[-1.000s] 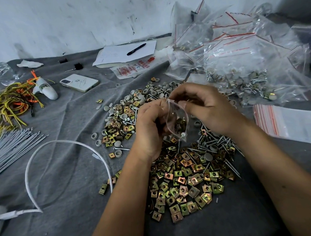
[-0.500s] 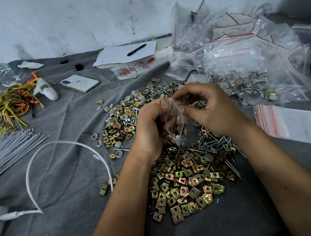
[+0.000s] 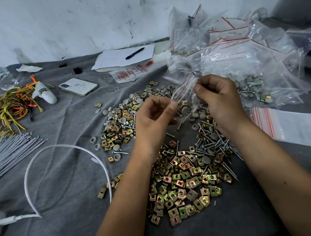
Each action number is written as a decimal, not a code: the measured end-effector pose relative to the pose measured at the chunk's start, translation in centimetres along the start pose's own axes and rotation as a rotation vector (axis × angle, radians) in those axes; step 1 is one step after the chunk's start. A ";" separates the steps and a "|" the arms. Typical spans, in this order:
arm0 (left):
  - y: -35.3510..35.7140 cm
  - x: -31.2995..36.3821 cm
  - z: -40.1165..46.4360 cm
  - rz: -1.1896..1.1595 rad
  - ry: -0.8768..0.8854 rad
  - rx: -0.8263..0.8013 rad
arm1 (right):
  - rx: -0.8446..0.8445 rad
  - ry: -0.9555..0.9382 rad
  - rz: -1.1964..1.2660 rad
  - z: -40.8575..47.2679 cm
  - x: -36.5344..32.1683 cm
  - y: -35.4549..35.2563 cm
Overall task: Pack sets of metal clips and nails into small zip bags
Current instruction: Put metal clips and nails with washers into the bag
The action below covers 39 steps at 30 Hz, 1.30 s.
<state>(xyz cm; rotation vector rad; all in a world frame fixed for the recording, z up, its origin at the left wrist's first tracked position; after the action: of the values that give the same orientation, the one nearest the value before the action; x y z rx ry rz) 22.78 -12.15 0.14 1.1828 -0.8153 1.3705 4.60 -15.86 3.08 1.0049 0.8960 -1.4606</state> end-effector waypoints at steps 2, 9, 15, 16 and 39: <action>-0.5 0.1 0.2 0.041 0.022 0.066 | -0.016 0.007 -0.030 0.0 0.0 0.0; -2.5 1.4 0.4 0.199 0.164 0.270 | -0.110 -0.234 -0.254 -0.5 -1.6 0.5; -2.9 3.5 -0.3 0.374 0.383 0.316 | -0.201 -0.540 -0.430 -1.8 -3.5 2.0; -2.8 3.8 -0.4 0.402 0.423 0.322 | -0.211 -0.573 -0.458 -1.9 -3.6 2.1; -3.2 0.3 0.1 -0.032 -0.078 0.310 | -0.633 -0.215 -0.694 -0.6 -2.7 4.2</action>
<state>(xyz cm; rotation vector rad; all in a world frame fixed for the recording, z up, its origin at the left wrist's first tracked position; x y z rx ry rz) 25.91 -11.57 0.02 1.4895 -0.6495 1.4674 8.91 -14.84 5.39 0.0486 1.5041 -1.6274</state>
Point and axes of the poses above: each hand's wrist, its own z-axis towards the middle knuckle, its own y-axis out of the palm, x = y × z, the point moved 7 cm from there along z, towards the middle knuckle, and after that the axes turned 4 degrees about x, right-handed, at the moved point
